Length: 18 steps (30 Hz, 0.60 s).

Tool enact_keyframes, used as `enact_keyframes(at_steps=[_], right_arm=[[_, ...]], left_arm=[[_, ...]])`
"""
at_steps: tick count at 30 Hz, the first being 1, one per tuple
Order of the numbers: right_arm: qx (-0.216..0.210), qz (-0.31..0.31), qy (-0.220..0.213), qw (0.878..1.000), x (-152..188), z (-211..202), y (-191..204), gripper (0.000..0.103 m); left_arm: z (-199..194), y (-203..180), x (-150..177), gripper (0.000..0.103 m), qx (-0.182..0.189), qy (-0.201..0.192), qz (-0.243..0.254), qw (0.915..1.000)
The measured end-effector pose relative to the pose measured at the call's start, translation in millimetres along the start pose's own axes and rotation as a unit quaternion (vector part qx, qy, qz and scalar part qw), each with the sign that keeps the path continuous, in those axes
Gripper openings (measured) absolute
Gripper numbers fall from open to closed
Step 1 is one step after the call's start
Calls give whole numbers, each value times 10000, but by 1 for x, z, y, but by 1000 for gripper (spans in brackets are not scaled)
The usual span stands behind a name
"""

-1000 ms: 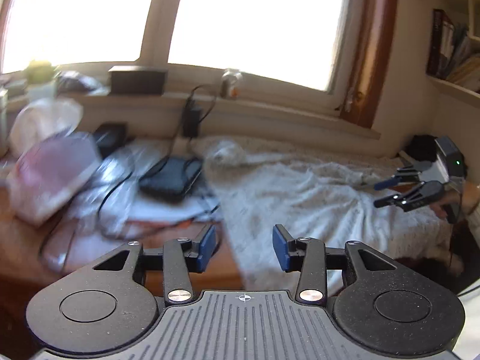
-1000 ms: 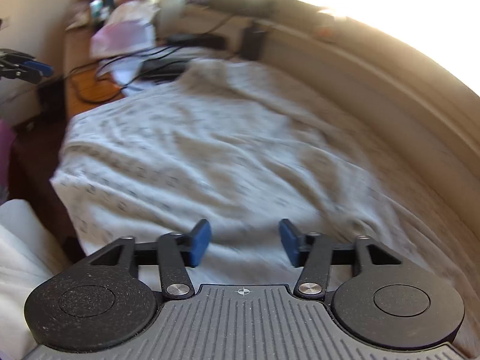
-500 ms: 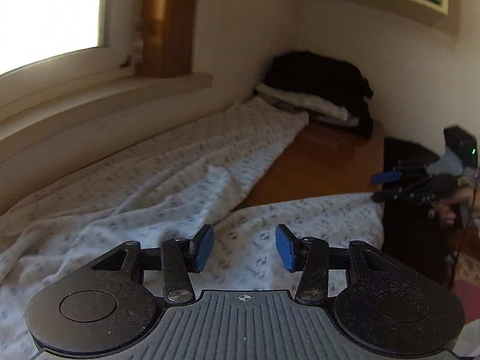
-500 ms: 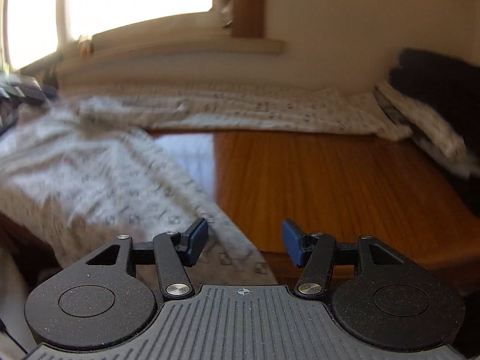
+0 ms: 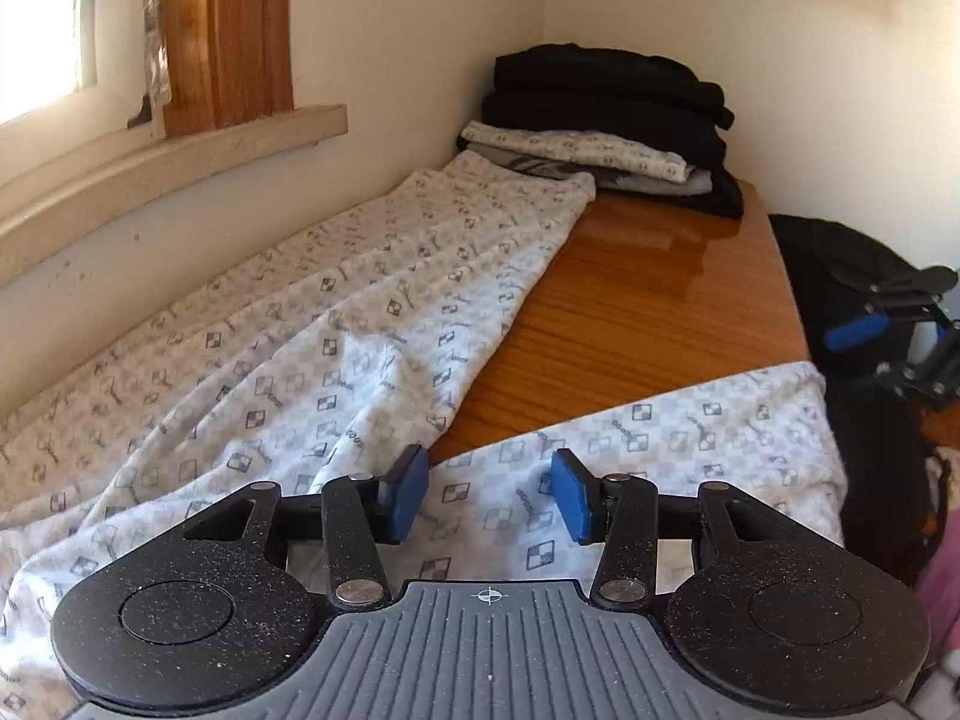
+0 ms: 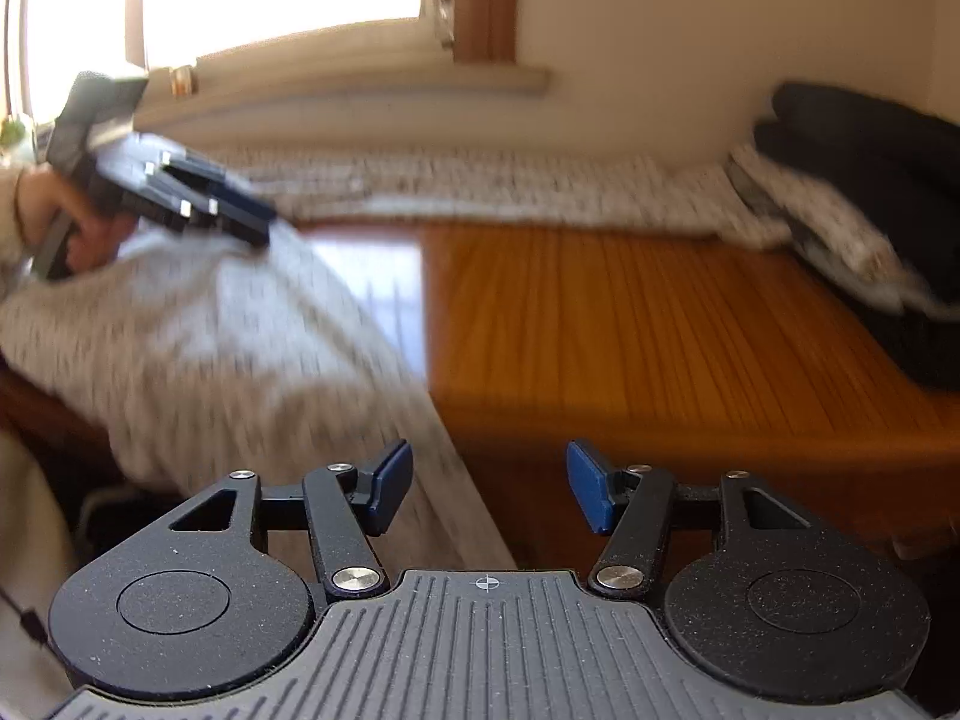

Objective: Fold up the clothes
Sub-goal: 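Carry the held sheet with the right tool toward the folded stack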

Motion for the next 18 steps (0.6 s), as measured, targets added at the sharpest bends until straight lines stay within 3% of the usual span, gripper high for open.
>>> enact_keyframes(at_steps=[2, 8, 13, 18], right_arm=[[25, 153, 177, 9997, 19, 1, -10, 66], [317, 259, 785, 9961, 83, 52, -30, 65], [323, 292, 964, 9944, 103, 91, -36, 65], [503, 362, 1076, 9923, 121, 121, -43, 56]], left_arm=[[1, 1, 0, 50, 6, -13, -28, 10000], [0, 0, 0, 50, -57, 2, 2, 10000], [-1, 1, -1, 50, -52, -5, -3, 10000], [-1, 0, -1, 50, -57, -9, -2, 10000]])
Point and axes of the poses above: each gripper's, at about its wrist camera, not at the fingertips, and z roughly the way its jaws point, y to its left, x to its underside, the point moved 5 cm from there along z, roughly the way its jaws point, and after that the axes turned 13 degrees about z, right-handed, at the moved point
